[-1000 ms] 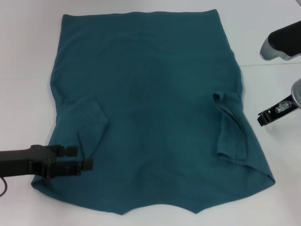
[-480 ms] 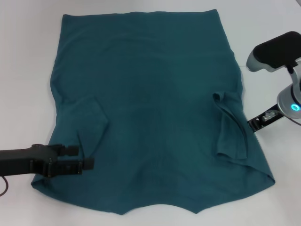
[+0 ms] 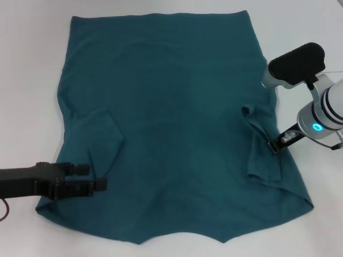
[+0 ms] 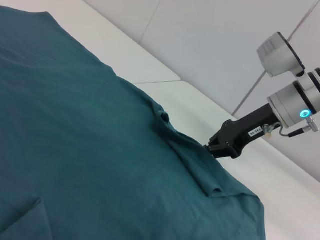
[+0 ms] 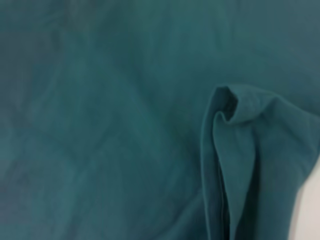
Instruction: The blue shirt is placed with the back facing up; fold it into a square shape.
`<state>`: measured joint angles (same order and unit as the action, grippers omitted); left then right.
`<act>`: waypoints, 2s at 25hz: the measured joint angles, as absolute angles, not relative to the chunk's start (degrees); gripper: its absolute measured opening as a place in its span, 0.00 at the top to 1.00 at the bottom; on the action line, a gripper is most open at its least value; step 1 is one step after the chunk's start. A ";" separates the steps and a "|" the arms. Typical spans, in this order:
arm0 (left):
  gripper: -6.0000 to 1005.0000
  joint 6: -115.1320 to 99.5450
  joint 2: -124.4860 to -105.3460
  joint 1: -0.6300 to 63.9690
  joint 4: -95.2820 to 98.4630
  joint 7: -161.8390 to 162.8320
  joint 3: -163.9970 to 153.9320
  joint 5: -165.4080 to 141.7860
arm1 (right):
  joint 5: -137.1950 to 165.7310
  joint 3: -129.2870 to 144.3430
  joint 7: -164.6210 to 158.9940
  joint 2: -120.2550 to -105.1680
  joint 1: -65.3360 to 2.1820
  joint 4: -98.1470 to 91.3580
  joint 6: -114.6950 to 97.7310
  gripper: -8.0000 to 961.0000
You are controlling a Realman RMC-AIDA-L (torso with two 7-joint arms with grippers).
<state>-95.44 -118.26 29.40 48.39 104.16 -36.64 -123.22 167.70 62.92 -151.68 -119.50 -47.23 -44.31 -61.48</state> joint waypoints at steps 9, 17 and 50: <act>0.13 -95.36 -118.21 29.53 48.30 104.15 -36.48 -123.22 | 159.79 62.62 -148.35 -119.58 -47.38 -44.55 -61.39 0.99; 0.13 -95.15 -118.21 29.54 48.22 103.90 -36.31 -123.22 | 155.58 62.63 -147.07 -119.61 -48.23 -43.15 -58.15 0.98; 0.13 -94.66 -118.32 29.06 48.16 103.54 -36.65 -123.22 | 161.39 74.72 -158.40 -120.19 -48.47 -53.75 -76.88 0.40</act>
